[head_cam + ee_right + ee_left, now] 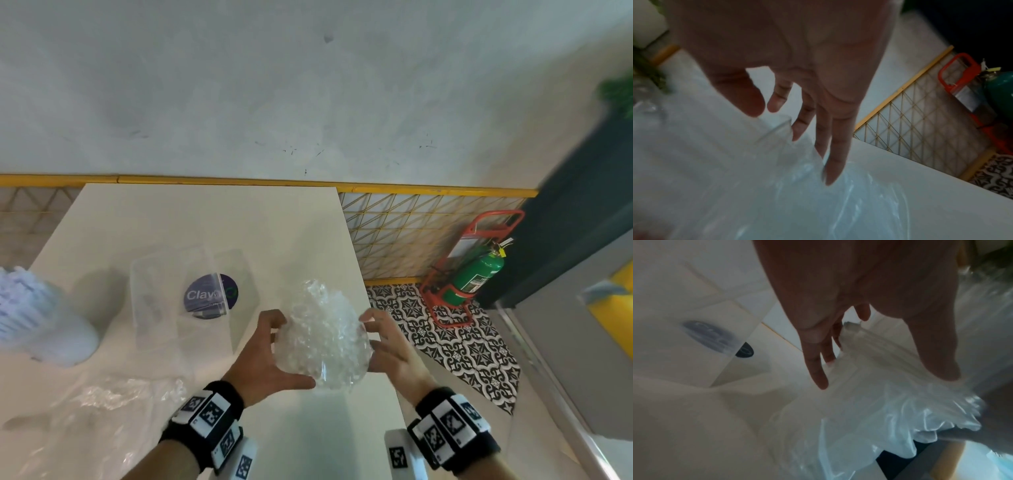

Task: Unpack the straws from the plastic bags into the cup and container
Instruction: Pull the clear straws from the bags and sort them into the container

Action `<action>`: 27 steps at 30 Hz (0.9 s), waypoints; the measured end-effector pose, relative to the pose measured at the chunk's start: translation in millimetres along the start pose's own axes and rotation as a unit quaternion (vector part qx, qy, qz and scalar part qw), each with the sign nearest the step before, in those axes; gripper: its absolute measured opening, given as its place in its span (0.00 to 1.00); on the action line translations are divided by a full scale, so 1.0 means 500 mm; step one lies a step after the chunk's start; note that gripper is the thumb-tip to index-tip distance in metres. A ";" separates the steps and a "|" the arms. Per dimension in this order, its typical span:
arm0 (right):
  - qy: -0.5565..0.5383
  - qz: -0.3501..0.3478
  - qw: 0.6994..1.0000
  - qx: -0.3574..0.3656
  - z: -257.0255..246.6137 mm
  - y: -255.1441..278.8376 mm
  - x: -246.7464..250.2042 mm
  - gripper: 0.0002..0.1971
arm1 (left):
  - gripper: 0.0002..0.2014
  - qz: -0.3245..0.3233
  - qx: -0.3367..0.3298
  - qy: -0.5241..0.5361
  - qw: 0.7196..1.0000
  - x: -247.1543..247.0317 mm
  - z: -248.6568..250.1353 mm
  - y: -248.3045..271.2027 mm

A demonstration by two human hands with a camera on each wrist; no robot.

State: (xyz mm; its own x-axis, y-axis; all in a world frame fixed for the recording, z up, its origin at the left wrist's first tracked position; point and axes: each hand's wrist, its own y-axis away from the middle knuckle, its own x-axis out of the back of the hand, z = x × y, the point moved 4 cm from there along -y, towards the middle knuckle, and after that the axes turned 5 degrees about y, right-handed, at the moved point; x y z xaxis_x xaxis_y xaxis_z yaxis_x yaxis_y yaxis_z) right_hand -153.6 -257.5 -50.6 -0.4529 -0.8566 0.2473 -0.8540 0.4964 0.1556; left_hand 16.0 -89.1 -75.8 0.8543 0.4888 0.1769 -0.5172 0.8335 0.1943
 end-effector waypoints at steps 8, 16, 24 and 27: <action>0.132 0.088 0.987 -0.007 -0.036 -0.072 0.021 0.12 | 0.64 -0.079 0.014 -0.049 0.996 -0.019 0.023 -0.017; 0.179 0.035 0.983 -0.004 -0.035 -0.112 0.013 0.39 | 0.61 -0.092 -0.032 -0.027 0.995 -0.018 0.054 -0.027; 0.275 -0.090 0.956 -0.050 -0.041 -0.135 0.012 0.38 | 0.65 -0.112 -0.065 -0.104 0.986 -0.017 0.050 -0.043; 0.250 -0.123 0.956 -0.098 -0.009 -0.146 0.009 0.38 | 0.64 -0.120 -0.047 -0.118 0.985 -0.021 0.022 -0.048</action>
State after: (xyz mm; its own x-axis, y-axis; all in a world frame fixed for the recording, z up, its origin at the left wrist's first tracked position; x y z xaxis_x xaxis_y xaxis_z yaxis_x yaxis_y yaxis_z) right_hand -92.0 -297.0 -56.8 -0.0250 -0.8004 0.5989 -0.8327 0.3482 0.4306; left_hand 18.7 -116.9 -71.6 0.9097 0.2099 0.3583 -0.2848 0.9433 0.1706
